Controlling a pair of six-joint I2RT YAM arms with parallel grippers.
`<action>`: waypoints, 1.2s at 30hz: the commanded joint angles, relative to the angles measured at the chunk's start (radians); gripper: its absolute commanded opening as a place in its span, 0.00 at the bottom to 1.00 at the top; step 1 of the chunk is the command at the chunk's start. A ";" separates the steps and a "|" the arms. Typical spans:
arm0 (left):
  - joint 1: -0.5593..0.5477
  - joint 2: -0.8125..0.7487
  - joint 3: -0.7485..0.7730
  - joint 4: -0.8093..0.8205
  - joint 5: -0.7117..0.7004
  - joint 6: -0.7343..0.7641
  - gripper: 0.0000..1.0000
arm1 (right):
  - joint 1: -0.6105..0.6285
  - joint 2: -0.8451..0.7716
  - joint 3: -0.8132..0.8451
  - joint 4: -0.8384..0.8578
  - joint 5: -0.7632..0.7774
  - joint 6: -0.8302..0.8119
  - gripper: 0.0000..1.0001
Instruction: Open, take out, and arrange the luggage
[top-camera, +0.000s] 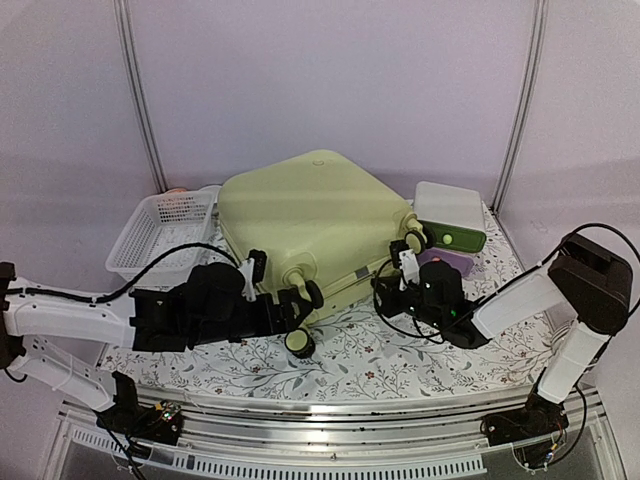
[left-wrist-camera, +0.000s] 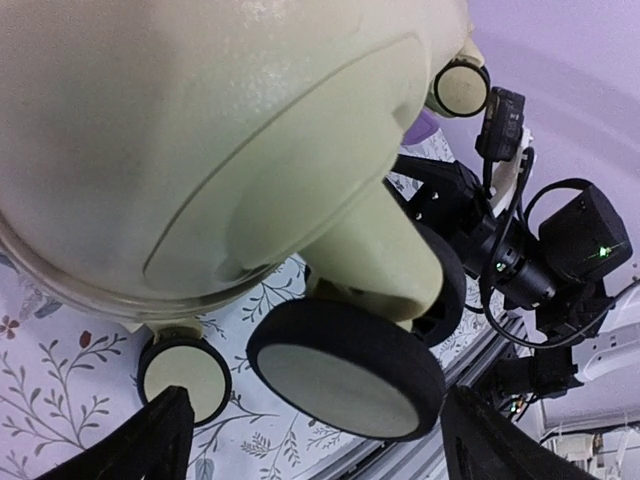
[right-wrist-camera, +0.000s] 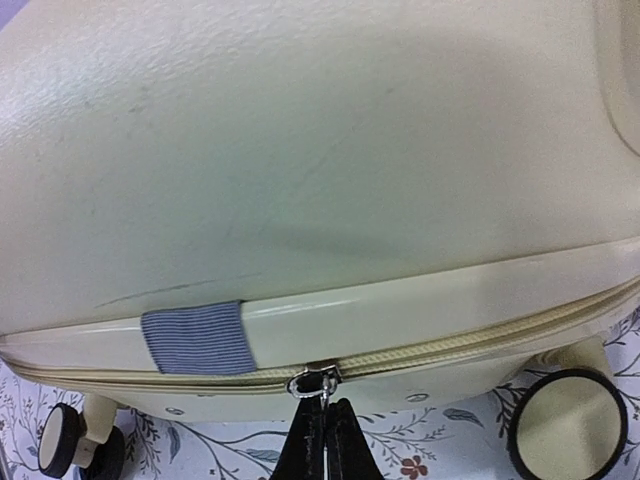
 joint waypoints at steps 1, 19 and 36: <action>-0.027 0.032 0.053 0.017 -0.054 -0.109 0.93 | -0.042 -0.045 -0.019 -0.077 0.123 -0.068 0.02; 0.038 0.130 0.098 0.041 -0.177 -0.244 0.98 | -0.195 -0.081 0.037 -0.305 0.178 -0.073 0.02; 0.091 0.148 0.131 0.027 -0.189 -0.106 0.96 | -0.217 -0.388 -0.067 -0.383 -0.053 -0.206 0.59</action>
